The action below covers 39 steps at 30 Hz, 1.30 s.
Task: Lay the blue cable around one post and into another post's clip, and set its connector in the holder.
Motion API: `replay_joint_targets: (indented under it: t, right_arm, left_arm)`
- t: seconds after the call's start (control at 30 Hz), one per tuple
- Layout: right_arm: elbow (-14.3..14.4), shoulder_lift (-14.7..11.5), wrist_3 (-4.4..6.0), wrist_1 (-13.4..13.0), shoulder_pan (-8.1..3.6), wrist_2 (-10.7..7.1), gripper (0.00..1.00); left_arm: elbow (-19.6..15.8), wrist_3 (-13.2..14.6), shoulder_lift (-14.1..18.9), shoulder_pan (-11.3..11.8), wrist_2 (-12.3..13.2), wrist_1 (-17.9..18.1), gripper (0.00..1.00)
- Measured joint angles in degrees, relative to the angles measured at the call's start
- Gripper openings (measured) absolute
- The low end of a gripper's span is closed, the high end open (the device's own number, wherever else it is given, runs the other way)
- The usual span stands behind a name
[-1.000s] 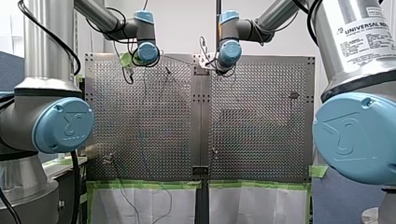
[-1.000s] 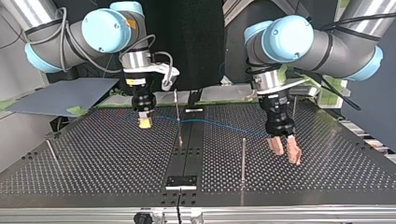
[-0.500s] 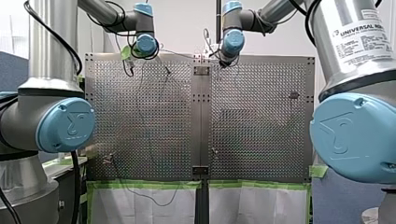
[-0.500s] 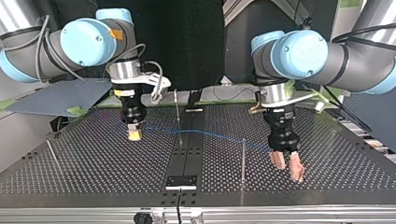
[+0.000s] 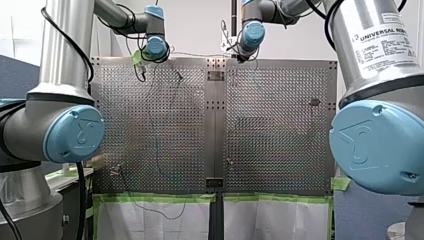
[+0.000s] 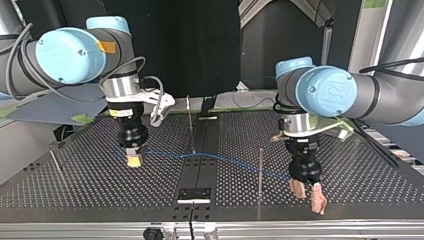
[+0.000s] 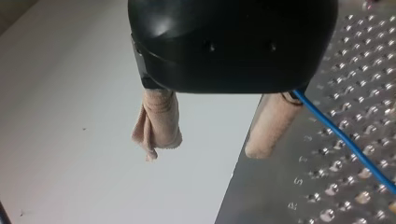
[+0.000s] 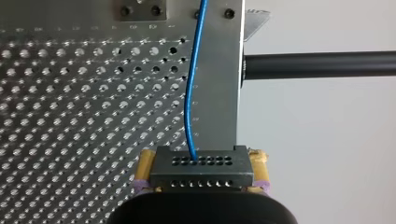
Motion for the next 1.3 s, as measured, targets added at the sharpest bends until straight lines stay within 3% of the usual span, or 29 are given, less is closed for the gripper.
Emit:
replay_joint_targets:
  t: [0.23, 0.63, 0.83, 1.07, 1.3]
  right_arm:
    - [-3.3, 1.9, -0.70, 0.1, -0.07, -0.43, 0.02]
    - [-9.1, 3.7, -0.62, 0.1, -0.11, -0.28, 0.02]
    - [-12.0, 5.0, -0.72, 0.7, -0.25, 0.13, 0.02]
    - [-16.0, 7.9, -1.06, 3.1, -0.24, 0.29, 0.02]
    - [-15.4, 9.5, -0.95, 3.2, 0.04, 1.45, 0.02]
  left_arm:
    - [2.7, -1.0, -2.9, 0.8, 0.6, 0.0, 1.00]
    - [0.5, -2.2, -3.6, 0.9, -1.1, 0.0, 1.00]
    - [-0.8, -1.9, -4.0, 0.6, -0.1, 1.3, 1.00]
    - [-1.4, -2.1, -7.2, -0.1, 0.4, 2.2, 1.00]
    - [-2.5, -4.1, -8.7, -0.1, 0.8, 3.0, 1.00]
